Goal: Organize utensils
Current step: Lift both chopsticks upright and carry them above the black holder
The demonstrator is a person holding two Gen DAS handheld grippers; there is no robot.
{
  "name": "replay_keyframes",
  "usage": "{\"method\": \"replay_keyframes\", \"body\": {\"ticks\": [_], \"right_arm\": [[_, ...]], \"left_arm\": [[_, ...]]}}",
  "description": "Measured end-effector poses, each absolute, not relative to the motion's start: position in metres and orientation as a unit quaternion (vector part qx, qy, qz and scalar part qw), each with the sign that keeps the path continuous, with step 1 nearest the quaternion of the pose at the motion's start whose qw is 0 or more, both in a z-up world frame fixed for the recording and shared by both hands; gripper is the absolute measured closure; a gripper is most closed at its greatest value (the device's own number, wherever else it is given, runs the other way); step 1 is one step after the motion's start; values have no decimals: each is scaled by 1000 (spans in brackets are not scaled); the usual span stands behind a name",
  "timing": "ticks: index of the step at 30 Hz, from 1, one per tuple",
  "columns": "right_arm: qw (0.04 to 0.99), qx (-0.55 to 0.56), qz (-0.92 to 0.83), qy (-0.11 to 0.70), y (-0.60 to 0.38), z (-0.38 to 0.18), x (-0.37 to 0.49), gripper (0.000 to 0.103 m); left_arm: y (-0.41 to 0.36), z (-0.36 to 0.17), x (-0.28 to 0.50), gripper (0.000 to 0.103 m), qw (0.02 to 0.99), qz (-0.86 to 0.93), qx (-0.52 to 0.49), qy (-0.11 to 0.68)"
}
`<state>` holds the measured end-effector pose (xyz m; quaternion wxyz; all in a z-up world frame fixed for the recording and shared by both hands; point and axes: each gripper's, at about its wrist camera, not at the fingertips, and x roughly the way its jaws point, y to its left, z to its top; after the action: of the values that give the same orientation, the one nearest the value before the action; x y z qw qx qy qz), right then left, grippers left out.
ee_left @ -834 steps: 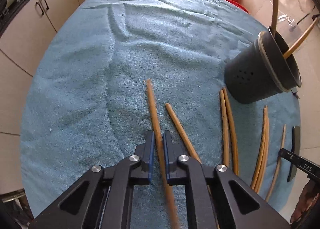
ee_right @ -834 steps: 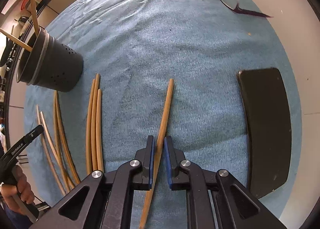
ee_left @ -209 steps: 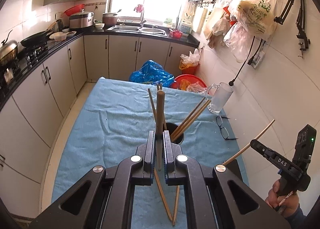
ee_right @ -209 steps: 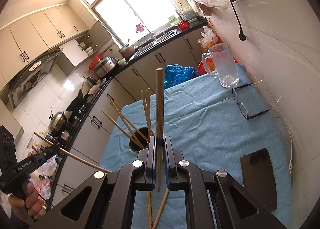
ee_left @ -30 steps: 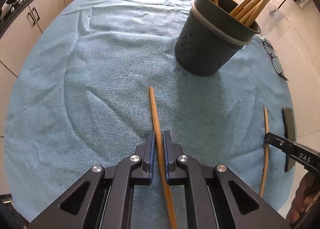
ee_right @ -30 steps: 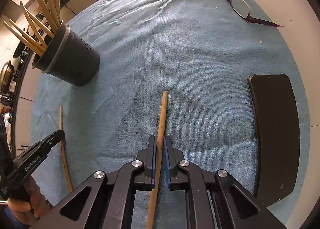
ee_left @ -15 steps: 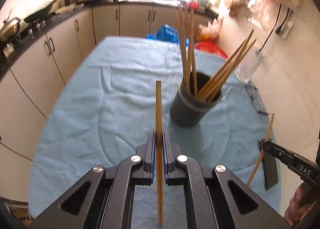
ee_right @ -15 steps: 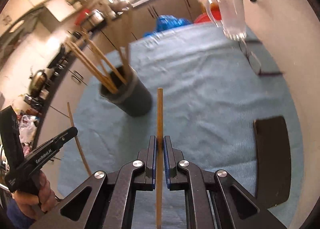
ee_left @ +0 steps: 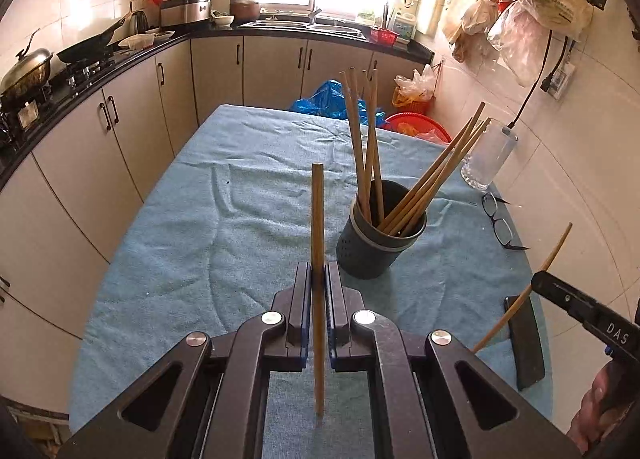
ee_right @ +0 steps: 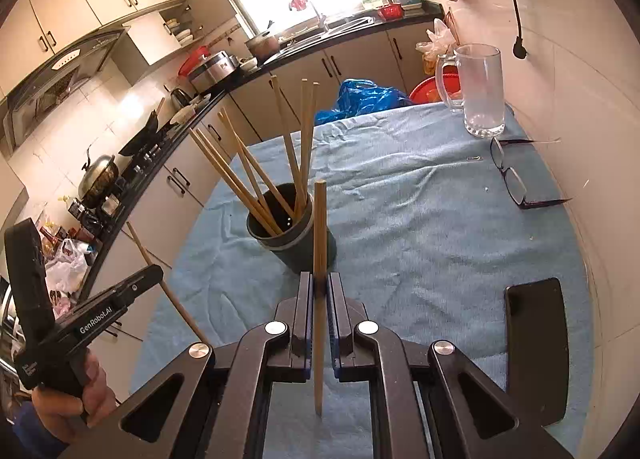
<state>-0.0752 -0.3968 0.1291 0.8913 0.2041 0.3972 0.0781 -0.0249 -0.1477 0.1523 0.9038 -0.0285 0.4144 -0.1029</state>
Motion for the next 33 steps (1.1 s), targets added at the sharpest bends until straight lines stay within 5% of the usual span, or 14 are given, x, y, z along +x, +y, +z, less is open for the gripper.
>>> {"method": "replay_keyframes", "body": {"ticks": [33], "right_arm": [[903, 212, 76, 366, -412, 159, -80, 96]], "left_arm": [[-155, 163, -24, 97, 910, -100, -20, 402]]}}
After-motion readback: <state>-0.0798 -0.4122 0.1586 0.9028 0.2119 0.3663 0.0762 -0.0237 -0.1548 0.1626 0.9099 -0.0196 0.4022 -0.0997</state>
